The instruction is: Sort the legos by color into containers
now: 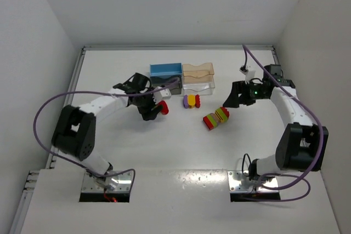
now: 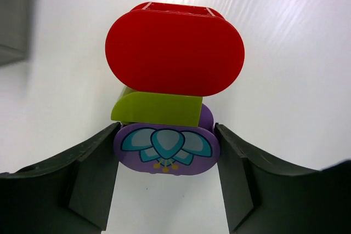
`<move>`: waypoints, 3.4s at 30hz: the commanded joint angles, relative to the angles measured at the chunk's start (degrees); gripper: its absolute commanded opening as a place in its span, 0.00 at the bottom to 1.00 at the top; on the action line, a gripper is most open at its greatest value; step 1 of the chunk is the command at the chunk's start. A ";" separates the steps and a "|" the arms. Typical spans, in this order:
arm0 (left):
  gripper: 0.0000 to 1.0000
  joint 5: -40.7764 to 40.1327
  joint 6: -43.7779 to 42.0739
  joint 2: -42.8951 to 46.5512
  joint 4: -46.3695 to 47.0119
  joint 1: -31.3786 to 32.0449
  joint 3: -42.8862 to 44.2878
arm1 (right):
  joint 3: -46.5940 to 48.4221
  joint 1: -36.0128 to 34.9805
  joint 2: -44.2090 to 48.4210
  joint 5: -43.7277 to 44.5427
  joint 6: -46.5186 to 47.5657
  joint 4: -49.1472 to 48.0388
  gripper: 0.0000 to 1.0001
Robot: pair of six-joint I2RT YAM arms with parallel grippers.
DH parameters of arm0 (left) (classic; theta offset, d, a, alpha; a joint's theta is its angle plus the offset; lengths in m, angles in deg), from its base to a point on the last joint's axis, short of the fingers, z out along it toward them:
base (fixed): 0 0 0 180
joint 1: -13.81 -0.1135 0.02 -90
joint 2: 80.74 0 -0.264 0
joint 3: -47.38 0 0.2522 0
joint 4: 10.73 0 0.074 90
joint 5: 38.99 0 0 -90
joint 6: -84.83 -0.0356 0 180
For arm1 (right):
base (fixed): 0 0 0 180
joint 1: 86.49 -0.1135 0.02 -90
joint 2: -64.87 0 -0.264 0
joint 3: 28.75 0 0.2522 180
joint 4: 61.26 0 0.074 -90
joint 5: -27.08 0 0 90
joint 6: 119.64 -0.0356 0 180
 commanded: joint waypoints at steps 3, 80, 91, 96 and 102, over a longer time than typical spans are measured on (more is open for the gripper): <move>0.45 10.55 9.61 13.64 4.31 1.64 0.59 | 1.09 -3.38 -1.54 -15.11 -15.09 -7.71 0.98; 0.29 9.41 37.02 13.31 13.70 -0.28 0.92 | 20.25 -18.86 -13.50 -13.38 -10.31 -4.32 0.00; 0.18 -12.19 49.43 -1.79 16.96 0.77 19.65 | 18.67 -16.58 -8.49 -5.90 -9.16 -4.84 0.00; 0.18 -19.59 51.64 -11.71 16.96 0.77 29.66 | 18.67 -15.44 -7.87 -4.67 -10.30 -4.84 0.00; 0.20 -24.52 53.30 -19.11 16.96 -0.28 35.74 | 17.62 -14.82 -6.82 -4.14 -10.30 -4.84 0.00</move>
